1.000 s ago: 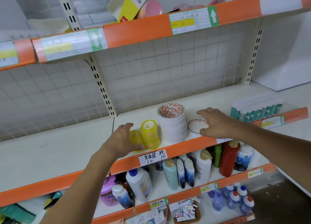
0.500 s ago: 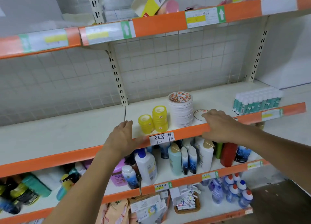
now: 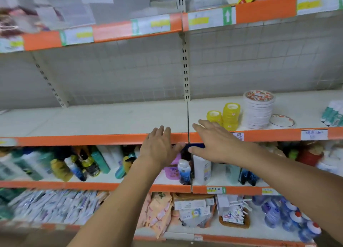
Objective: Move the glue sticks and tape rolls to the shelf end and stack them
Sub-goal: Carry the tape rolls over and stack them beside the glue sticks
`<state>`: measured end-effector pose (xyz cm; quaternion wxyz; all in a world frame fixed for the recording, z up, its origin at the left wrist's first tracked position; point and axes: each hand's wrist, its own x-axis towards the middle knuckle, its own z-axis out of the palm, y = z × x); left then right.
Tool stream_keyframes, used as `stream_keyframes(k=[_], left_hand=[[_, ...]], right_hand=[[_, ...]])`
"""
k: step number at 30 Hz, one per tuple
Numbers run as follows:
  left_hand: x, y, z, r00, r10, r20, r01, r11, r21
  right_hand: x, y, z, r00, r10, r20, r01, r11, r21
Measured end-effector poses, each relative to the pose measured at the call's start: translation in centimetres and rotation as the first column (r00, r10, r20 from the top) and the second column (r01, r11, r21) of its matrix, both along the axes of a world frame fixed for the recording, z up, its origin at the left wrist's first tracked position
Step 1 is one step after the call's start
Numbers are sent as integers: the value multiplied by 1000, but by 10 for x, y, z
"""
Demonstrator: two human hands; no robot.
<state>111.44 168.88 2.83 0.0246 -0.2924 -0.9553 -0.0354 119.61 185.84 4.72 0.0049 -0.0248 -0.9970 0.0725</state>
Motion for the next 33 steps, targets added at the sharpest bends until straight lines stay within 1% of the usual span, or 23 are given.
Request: stream_keyframes(k=[3,7,16,20,26,29,33], left_hand=[[-16,-35,7,998,62,-27,-62,998,-6],[-38,-81,15,987,150,-51,-151,988,-19],[-105,-181,9,942,334,-29,-335,941,-46],[-149,-231,-2,907,422,-15,-422,906,-19],[-213,-306,-11,847,531,28,-532,846,26],[-241,-345,-15,820,572,5,-572,819,52],[-270,-396,-28,782,622,20,-623,781,46]], right_hand=[[-27,-36,7,997,61,-36,-62,998,-16],[-65,-80,12,989,138,-44,-139,990,-26],[-175,-177,-6,954,296,-44,-298,952,-64],[-232,-226,-15,930,366,-22,-367,928,-68],[-322,-312,-21,884,467,-15,-465,875,-136],[-361,-351,-27,868,495,-34,-495,858,-139],[-402,-399,-39,854,521,-20,-518,844,-140]])
